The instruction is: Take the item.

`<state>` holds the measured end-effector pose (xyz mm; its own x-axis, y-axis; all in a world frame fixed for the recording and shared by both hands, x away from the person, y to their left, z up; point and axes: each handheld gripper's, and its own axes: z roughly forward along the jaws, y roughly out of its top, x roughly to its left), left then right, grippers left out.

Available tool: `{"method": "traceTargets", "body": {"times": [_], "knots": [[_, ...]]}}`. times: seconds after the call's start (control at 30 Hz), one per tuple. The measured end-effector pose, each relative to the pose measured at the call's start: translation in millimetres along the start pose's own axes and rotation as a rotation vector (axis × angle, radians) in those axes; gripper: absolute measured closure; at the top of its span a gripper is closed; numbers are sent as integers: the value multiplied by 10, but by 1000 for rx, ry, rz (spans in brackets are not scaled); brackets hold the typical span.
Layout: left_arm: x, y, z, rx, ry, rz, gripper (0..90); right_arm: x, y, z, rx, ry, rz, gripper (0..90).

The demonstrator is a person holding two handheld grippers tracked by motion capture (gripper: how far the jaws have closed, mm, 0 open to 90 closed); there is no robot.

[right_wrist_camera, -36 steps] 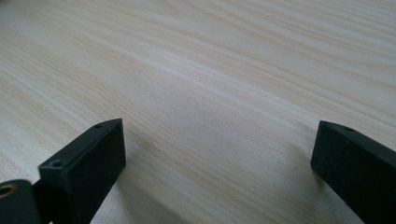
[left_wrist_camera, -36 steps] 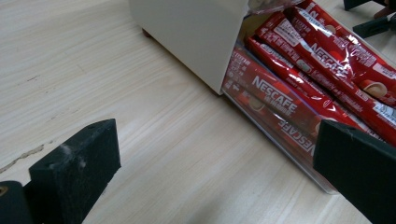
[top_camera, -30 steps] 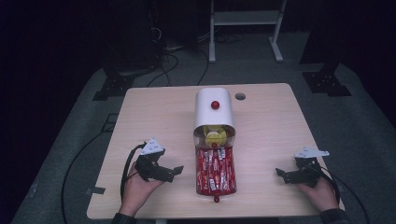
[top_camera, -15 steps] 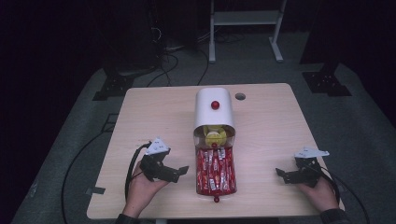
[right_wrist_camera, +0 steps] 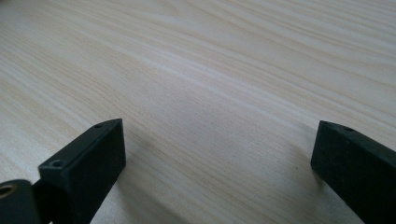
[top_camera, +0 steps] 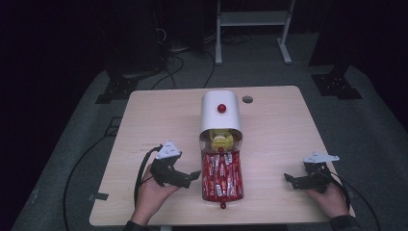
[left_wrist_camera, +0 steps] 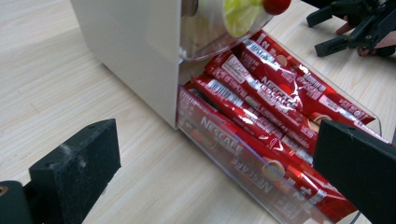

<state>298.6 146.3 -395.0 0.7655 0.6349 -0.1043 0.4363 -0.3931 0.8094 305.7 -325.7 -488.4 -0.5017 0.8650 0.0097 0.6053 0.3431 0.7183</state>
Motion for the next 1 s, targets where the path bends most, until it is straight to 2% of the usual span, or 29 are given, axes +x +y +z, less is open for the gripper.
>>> {"method": "traceTargets", "body": {"times": [0.47,0.53,1.0], "knots": [[-103,101,90,-5,-19,26,3,0,0,0,0,0,0,24],[-130,107,106,-13,-26,34,38,0,0,0,0,0,0,24],[-278,195,267,-5,-40,61,86,0,0,0,0,0,0,24]]}}
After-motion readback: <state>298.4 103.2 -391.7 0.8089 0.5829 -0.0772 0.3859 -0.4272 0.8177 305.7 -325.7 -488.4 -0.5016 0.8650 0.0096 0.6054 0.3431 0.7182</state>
